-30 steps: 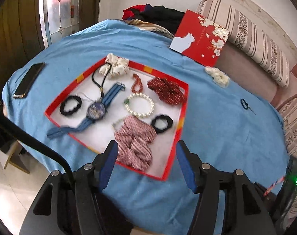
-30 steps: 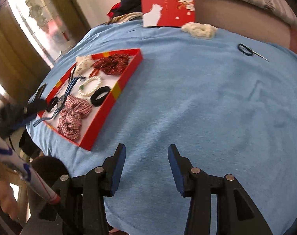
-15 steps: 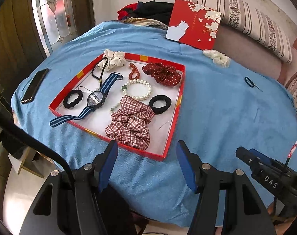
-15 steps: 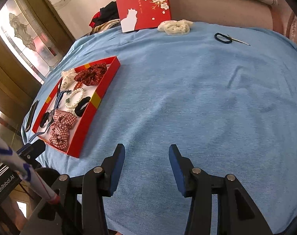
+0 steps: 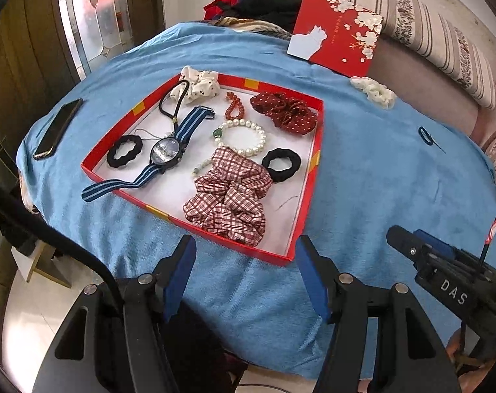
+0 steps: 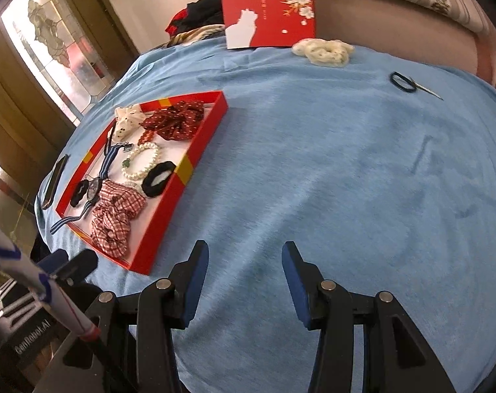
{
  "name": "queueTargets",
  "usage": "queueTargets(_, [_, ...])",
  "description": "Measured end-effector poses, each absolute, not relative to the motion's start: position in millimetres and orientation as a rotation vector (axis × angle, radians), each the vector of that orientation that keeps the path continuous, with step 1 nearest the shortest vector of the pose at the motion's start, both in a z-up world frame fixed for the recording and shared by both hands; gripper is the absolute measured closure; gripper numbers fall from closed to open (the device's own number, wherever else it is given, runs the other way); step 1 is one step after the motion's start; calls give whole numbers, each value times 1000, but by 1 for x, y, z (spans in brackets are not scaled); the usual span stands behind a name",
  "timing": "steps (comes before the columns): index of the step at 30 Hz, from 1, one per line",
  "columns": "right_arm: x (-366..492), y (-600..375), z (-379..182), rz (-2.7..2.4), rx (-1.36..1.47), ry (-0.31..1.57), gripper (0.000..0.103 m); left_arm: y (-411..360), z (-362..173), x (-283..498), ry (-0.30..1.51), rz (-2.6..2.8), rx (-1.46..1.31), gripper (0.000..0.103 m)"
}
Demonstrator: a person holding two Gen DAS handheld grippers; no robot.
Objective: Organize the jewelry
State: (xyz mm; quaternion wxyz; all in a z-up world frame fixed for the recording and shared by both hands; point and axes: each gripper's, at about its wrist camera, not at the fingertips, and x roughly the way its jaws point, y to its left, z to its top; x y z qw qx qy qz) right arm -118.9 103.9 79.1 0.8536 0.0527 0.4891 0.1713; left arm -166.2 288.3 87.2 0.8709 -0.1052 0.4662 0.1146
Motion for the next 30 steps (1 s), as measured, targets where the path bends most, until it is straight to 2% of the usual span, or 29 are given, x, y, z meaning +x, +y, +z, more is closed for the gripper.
queueTargets(8, [-82,154,94,434,69,1035,52,312,76,-164,984,255,-289,41])
queueTargets(13, [-67,194,79,466,10,1094,53,331,69,-166,993,272,-343,41])
queueTargets(15, [-65,208,69,461,-30,1123,62,338,68,-167,992,280,-364,41])
queueTargets(17, [-65,220,60,450,-85,1147,90,343,68,-168,987,284,-375,41])
queueTargets(30, [-57,223,61,420,-138,1127,93,340,76,-172,957,285,-370,41])
